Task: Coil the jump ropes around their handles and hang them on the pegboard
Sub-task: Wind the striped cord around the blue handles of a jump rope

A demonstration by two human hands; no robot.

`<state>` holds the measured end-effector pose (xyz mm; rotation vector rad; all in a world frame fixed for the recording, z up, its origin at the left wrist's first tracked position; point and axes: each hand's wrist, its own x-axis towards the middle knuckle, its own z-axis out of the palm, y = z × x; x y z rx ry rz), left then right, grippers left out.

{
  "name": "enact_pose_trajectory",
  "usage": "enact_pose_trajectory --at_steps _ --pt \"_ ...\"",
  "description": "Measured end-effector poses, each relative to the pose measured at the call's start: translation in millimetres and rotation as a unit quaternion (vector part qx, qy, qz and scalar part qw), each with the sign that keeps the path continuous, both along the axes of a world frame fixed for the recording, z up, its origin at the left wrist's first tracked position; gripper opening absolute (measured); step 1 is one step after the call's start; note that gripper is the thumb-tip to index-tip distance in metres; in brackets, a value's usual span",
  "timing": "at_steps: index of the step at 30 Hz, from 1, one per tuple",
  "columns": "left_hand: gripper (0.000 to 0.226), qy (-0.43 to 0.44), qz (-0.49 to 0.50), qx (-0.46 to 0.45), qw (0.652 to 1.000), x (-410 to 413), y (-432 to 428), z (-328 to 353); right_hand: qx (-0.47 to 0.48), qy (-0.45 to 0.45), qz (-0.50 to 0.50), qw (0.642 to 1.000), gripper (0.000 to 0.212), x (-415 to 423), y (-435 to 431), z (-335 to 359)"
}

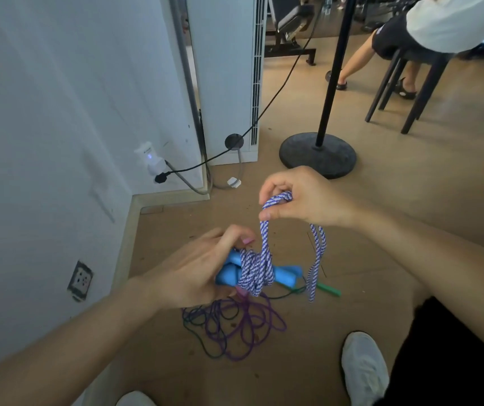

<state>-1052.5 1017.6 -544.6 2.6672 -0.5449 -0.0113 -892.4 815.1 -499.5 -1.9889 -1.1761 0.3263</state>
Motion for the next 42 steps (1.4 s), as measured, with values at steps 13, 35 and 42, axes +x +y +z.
enact_pose_trajectory --at_steps 13,35,42 --pt "0.093 -0.04 -0.042 0.114 0.992 -1 -2 11 -0.005 0.018 -0.032 0.999 0.021 25 -1 -1" --pt "0.066 0.075 0.369 -0.537 0.755 13 40 5 -0.262 -0.006 0.081 0.962 0.037 10 -11 -38" --pt "0.077 -0.037 0.311 -0.155 0.937 14 49 -17 -0.248 -0.055 0.152 0.955 0.021 -32 -2 -13"
